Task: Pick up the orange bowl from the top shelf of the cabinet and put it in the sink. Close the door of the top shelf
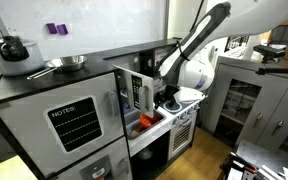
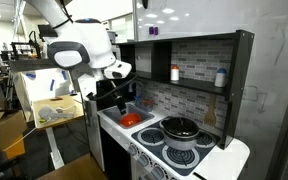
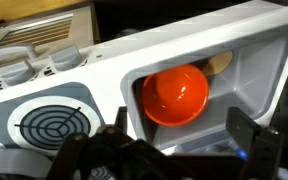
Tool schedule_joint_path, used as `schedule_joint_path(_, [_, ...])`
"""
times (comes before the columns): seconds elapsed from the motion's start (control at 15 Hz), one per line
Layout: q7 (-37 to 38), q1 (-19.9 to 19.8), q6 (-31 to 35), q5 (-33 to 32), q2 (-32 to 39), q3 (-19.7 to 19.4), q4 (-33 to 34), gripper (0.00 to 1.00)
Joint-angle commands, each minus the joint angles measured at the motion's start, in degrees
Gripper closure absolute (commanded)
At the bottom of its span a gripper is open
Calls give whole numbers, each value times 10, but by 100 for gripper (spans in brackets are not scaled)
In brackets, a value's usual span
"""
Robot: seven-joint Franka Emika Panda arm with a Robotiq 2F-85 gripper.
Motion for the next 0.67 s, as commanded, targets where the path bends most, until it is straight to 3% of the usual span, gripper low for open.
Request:
schedule_joint_path(0.0, [74, 6, -22, -161, -65, -35, -54, 0])
schedule_joint_path(0.07, [94, -5, -42, -213, -82, -38, -59, 0])
schedule_joint_path(0.13, [106, -49, -63, -264, -99, -9, -60, 0])
schedule_joint_path(0.27, [123, -69, -144, -343, -153, -9, -50, 0])
schedule_joint_path(0.6, [84, -72, -364, -374, -250, -3, 31, 0])
